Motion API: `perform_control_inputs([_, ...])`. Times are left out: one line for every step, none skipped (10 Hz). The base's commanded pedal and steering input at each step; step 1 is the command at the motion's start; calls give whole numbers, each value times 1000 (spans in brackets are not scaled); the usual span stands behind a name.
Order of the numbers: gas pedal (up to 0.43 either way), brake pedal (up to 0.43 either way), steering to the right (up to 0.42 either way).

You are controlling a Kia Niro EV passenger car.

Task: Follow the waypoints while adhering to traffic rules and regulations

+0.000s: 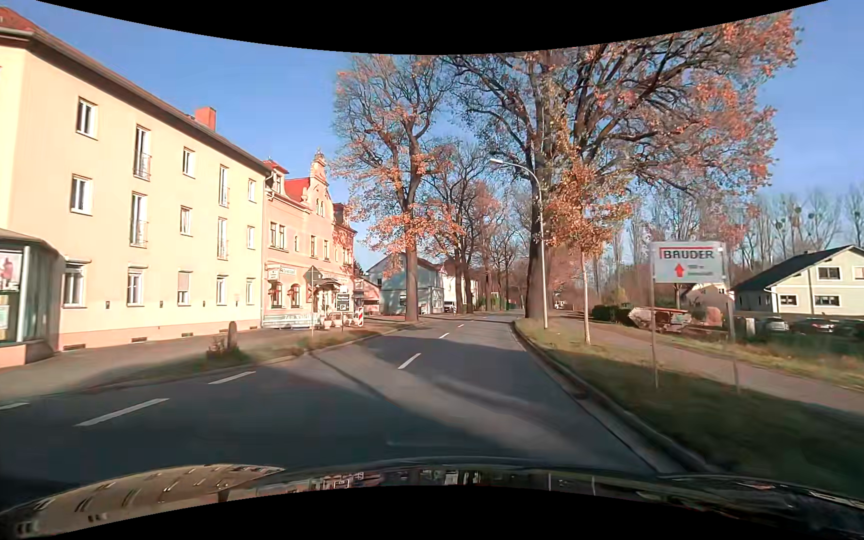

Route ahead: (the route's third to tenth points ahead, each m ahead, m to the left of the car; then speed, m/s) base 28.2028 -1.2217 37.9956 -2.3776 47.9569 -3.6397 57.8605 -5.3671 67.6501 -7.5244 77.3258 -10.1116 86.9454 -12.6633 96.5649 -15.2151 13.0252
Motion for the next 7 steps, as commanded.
perform_control_inputs([138, 0, 16])
perform_control_inputs([138, 0, 16])
perform_control_inputs([138, 0, 16])
perform_control_inputs([138, 0, 16])
perform_control_inputs([138, 0, 16])
perform_control_inputs([138, 0, 16])
perform_control_inputs([138, 0, 16])
